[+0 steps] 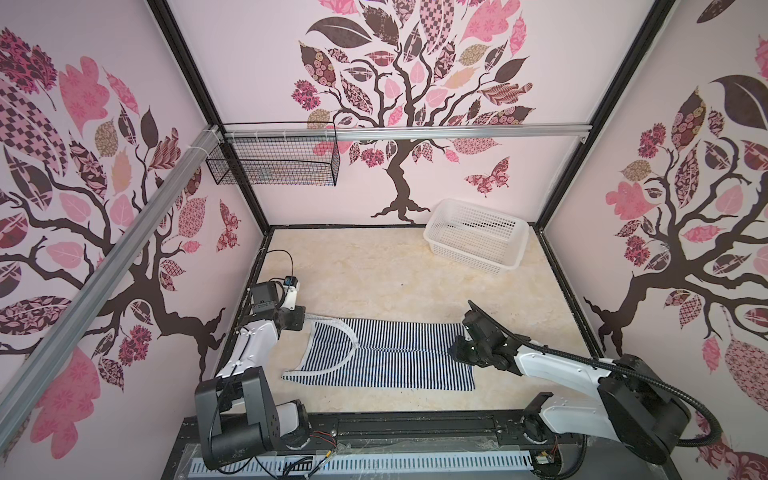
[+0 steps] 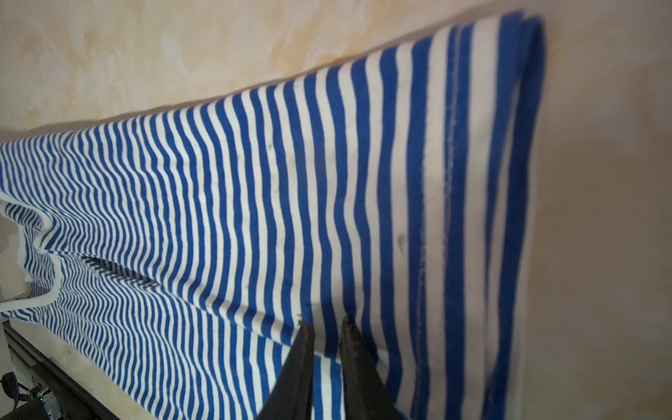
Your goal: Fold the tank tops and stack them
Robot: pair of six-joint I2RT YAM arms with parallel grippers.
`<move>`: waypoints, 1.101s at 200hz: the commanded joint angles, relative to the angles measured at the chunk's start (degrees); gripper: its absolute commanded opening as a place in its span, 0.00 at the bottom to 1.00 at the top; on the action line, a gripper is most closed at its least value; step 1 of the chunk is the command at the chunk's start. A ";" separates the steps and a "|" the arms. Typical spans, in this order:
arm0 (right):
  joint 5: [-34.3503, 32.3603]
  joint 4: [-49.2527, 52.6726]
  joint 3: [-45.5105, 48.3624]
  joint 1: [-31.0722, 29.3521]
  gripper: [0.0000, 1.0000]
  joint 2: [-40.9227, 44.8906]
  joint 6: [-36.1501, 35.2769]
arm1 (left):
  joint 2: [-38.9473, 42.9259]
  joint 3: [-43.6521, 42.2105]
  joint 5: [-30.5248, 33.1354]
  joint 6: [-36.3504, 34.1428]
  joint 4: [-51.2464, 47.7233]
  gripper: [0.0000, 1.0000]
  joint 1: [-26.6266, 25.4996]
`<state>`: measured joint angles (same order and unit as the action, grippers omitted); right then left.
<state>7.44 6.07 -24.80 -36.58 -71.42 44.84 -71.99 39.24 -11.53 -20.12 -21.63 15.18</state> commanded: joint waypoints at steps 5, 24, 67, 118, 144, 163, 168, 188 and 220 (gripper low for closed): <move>-2.13 8.44 2.02 -0.25 0.19 -0.13 -0.02 | 0.74 -0.55 -0.34 -0.49 2.32 0.01 0.42; -2.10 8.57 1.95 -0.30 0.20 0.27 -0.10 | -1.59 0.76 0.88 -1.67 1.01 0.03 0.47; -1.72 9.16 1.32 -0.25 0.20 0.53 -0.37 | -6.03 2.86 -0.86 -4.38 -2.02 0.06 0.44; -1.70 9.49 1.38 -0.26 0.20 0.75 -0.62 | -8.44 2.80 1.82 -5.70 -1.85 0.06 0.47; -1.73 9.58 1.24 -0.27 0.20 0.60 -0.76 | -10.52 3.15 3.85 -6.40 -1.91 0.08 0.46; -1.71 9.80 0.88 -0.25 0.20 0.32 -1.05 | -12.97 4.24 4.66 -7.11 -3.01 0.11 0.52; -1.72 9.91 0.73 -0.25 0.20 0.24 -1.11 | -13.80 4.65 4.92 -7.36 -3.47 0.13 0.43; -1.77 10.28 0.44 -0.31 0.20 0.06 -1.33 | -16.84 6.13 5.87 -8.28 -5.17 0.18 0.46; -1.81 10.77 0.10 -0.25 0.25 0.50 -1.60 | -17.09 6.56 6.03 -8.81 -6.89 0.27 0.52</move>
<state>7.35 8.32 -25.02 -36.58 -70.32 43.99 -89.12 45.10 -6.66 -27.62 -25.89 15.40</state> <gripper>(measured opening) 0.237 0.240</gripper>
